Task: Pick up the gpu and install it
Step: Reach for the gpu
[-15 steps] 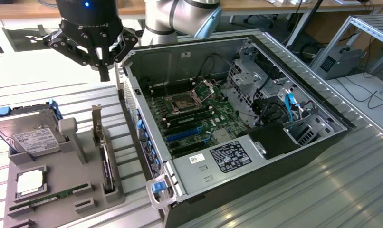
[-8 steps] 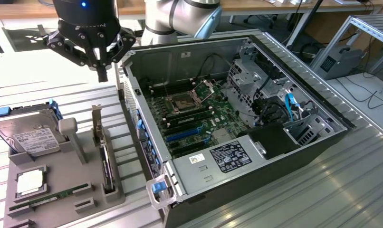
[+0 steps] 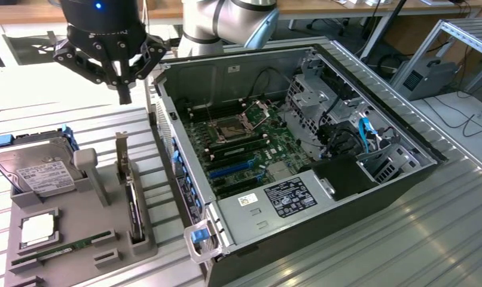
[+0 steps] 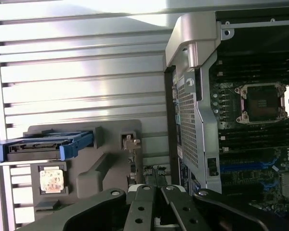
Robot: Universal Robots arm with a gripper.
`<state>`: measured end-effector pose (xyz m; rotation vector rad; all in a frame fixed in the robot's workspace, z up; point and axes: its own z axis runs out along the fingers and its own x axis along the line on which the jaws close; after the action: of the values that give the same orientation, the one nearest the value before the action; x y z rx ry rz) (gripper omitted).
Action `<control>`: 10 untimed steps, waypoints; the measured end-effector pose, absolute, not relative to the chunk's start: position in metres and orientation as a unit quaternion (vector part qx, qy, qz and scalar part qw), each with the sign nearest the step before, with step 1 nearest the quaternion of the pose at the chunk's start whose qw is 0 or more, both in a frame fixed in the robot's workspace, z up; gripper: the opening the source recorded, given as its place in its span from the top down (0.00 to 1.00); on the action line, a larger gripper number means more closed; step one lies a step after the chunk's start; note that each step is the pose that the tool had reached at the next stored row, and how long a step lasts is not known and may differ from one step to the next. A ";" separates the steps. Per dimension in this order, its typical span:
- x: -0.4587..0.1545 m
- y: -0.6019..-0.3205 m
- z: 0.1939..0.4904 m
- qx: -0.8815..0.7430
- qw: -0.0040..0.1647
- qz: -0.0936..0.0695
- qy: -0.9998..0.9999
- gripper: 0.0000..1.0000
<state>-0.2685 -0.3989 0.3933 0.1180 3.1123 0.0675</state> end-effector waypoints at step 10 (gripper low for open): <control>-0.271 -0.399 0.393 0.038 0.013 0.022 0.999 0.89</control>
<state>-0.2709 -0.3989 0.3933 0.1180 3.1124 0.0675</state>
